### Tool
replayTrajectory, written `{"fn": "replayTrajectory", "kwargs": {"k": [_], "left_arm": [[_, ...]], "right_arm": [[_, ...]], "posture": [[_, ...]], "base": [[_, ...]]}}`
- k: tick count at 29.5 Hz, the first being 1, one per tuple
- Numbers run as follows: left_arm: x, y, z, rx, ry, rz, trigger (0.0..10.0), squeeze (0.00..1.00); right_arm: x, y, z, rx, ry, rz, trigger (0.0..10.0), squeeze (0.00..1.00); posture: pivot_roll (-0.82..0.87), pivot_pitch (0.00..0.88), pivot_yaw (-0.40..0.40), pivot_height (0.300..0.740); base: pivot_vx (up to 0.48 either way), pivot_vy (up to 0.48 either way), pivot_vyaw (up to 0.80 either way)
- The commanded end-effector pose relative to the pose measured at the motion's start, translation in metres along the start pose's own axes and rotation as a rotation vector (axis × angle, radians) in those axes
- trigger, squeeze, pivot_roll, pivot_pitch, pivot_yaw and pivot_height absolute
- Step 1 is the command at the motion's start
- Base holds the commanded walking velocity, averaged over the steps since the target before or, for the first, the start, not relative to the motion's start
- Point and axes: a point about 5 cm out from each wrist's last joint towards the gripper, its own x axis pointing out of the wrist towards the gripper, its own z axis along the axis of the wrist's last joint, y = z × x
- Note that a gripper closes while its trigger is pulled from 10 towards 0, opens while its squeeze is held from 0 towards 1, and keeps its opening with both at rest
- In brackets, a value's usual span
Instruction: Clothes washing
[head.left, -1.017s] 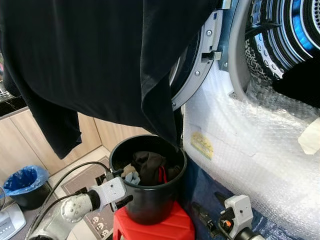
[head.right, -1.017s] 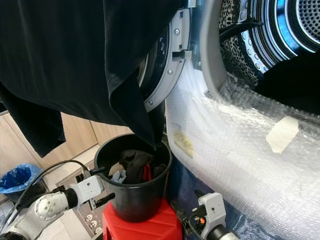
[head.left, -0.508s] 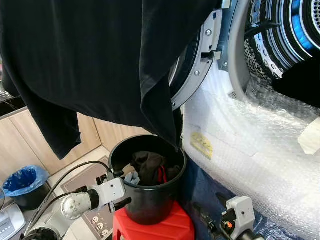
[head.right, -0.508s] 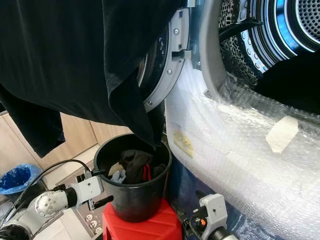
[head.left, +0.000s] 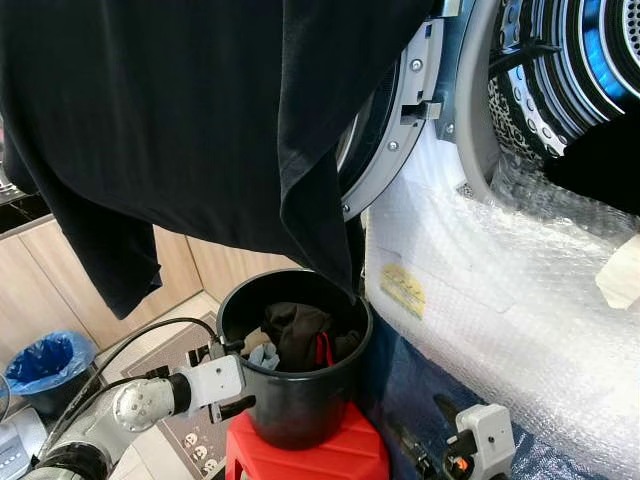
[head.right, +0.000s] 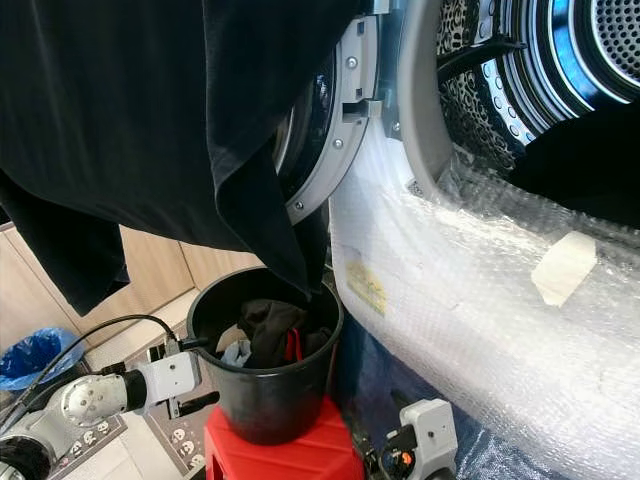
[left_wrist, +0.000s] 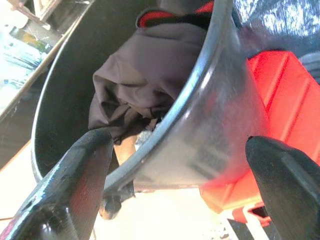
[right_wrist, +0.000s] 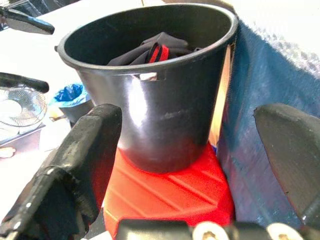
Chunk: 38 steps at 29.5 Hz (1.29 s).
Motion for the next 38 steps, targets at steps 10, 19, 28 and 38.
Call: {"fn": "replayTrajectory", "kwargs": {"k": [10,19,28,38], "left_arm": [[-0.008,0.013,-0.004,0.034,0.029,-0.03,10.0,0.0],[-0.012,0.022,-0.005,0.047,0.039,-0.03,10.0,0.0],[-0.011,0.026,-0.003,0.052,0.033,-0.021,10.0,0.0],[-0.011,0.025,-0.003,0.052,0.029,-0.029,10.0,0.0]], "right_arm": [[-0.007,0.01,0.014,0.005,-0.029,0.013,10.0,0.0],[-0.012,0.015,0.019,0.02,-0.031,0.018,10.0,0.0],[-0.012,0.015,0.02,0.022,-0.026,0.015,10.0,0.0],[-0.013,0.016,0.021,0.024,-0.022,0.016,10.0,0.0]], "posture": [[-0.2,0.04,0.063,0.74],[-0.2,0.073,0.064,0.74],[-0.2,0.07,0.061,0.74],[-0.2,0.075,0.06,0.74]], "base": [[0.0,0.0,0.0],[0.0,0.0,0.0],[0.0,0.0,0.0],[0.0,0.0,0.0]]}}
